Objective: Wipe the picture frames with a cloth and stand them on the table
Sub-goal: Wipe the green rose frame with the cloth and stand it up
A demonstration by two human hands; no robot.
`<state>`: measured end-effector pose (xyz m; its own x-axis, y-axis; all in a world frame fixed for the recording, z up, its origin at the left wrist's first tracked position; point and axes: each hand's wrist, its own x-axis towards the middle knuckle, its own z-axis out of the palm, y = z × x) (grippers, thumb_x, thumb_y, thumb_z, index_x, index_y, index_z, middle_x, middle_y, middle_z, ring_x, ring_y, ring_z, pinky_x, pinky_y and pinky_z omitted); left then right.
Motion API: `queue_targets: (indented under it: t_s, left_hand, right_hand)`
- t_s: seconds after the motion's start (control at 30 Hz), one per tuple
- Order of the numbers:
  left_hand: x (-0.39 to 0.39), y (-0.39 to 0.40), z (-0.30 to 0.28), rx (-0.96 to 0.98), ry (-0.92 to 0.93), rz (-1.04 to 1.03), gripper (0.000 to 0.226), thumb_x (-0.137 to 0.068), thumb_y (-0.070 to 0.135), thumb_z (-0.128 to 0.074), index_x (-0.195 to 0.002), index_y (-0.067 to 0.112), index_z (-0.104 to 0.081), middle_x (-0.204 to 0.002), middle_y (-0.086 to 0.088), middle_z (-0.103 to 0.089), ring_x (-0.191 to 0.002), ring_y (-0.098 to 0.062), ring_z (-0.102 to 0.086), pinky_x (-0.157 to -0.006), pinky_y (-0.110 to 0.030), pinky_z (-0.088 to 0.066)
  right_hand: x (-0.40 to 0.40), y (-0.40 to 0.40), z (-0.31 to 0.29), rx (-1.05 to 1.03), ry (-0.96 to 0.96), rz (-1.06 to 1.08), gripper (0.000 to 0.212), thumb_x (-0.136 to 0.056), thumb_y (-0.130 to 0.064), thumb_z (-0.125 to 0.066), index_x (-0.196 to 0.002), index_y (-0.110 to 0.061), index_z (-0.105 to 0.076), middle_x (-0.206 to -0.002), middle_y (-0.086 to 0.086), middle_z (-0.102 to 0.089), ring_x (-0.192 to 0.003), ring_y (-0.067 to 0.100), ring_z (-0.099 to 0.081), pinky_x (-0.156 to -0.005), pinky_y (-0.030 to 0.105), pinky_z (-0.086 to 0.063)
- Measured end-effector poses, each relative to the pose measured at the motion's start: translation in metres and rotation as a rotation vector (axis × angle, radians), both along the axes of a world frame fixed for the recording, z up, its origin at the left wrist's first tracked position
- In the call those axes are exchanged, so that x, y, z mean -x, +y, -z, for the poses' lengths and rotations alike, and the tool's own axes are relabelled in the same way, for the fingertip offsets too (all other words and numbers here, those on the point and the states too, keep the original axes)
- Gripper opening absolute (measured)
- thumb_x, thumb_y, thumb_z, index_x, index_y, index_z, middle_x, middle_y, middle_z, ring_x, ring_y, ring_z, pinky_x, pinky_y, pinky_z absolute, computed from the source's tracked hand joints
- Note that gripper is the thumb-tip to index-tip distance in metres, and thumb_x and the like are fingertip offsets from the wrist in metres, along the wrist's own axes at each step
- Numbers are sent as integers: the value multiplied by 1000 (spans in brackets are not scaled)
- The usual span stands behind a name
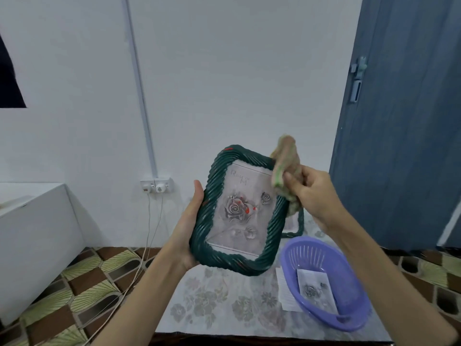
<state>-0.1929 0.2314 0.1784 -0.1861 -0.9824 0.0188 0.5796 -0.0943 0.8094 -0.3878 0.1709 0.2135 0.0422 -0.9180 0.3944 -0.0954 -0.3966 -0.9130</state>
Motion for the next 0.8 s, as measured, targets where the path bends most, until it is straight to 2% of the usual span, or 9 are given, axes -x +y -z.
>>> queue_targets:
  t_s: [0.1, 0.2, 0.27, 0.37, 0.43, 0.57, 0.63, 0.7, 0.8]
  left_hand:
    - [2, -2, 4, -39, 2, 21, 72, -70, 72, -41, -100, 16, -76, -113, -13, -69, -101, -30, -67, -85, -46, -55]
    - [0, -3, 6, -29, 26, 20, 73, -69, 71, -42, -103, 16, -75, -115, -14, -68, -103, -31, -66, -85, -48, -54]
    - [-4, -4, 4, -14, 13, 22, 76, -66, 70, -45, -112, 14, -70, -114, -15, -68, -102, -32, -66, -83, -49, -55]
    - [-1, -6, 6, -39, -6, 9, 75, -67, 69, -45, -112, 14, -67, -115, -14, -68, -102, -31, -66, -83, -47, -56]
    - [2, -7, 9, -80, 13, 17, 76, -67, 72, -45, -110, 14, -71, -119, -15, -66, -107, -33, -64, -89, -49, -52]
    - [-3, -10, 10, -62, 41, 45, 77, -72, 75, -38, -105, 14, -73, -119, -15, -66, -106, -33, -64, -86, -51, -53]
    - [-6, -10, 7, -63, 30, 47, 76, -74, 74, -35, -98, 15, -76, -114, -14, -68, -101, -31, -67, -82, -49, -55]
    - [-6, -10, 5, -67, 6, 36, 74, -72, 72, -37, -100, 15, -76, -113, -14, -69, -99, -31, -68, -79, -48, -56]
    - [-6, -12, 1, -44, -46, 30, 77, -68, 70, -43, -117, 15, -65, -117, -14, -67, -103, -32, -66, -82, -49, -55]
  right_hand:
    - [-3, -11, 6, -29, -106, 168, 34, -94, -22, -51, -63, -8, -48, -48, 2, -42, -38, 8, -37, -41, 23, -30]
    - [1, -6, 6, -70, -129, -133, 7, -90, -8, -55, -83, -7, -56, -64, 2, -57, -45, 5, -53, -40, 25, -44]
    - [1, -2, 10, -23, -16, -148, 11, -88, -2, -56, -85, -13, -55, -75, 5, -62, -57, 14, -61, -42, 29, -52]
    - [-5, -8, 15, 29, -88, 124, 33, -93, -13, -52, -60, -13, -47, -48, 3, -48, -39, 8, -43, -35, 24, -36]
    - [-4, -11, 14, -50, -186, 155, 39, -96, -20, -48, -57, -12, -47, -41, -4, -44, -33, 3, -38, -37, 20, -31]
    - [13, -15, 3, -237, -532, -196, 30, -99, -16, -38, -85, -8, -63, -69, -4, -72, -65, 7, -68, -57, 20, -54]
    - [23, -16, -3, -225, -414, -311, 24, -97, -12, -39, -93, -7, -62, -78, -2, -73, -75, 12, -68, -63, 22, -56]
    - [27, -15, -8, -175, -153, -364, 13, -90, -11, -52, -98, -8, -61, -83, 1, -71, -77, 15, -65, -67, 25, -56]
    - [17, -14, -8, -90, 147, -233, 15, -82, -6, -62, -97, -9, -60, -97, 15, -65, -85, 21, -61, -80, 35, -52]
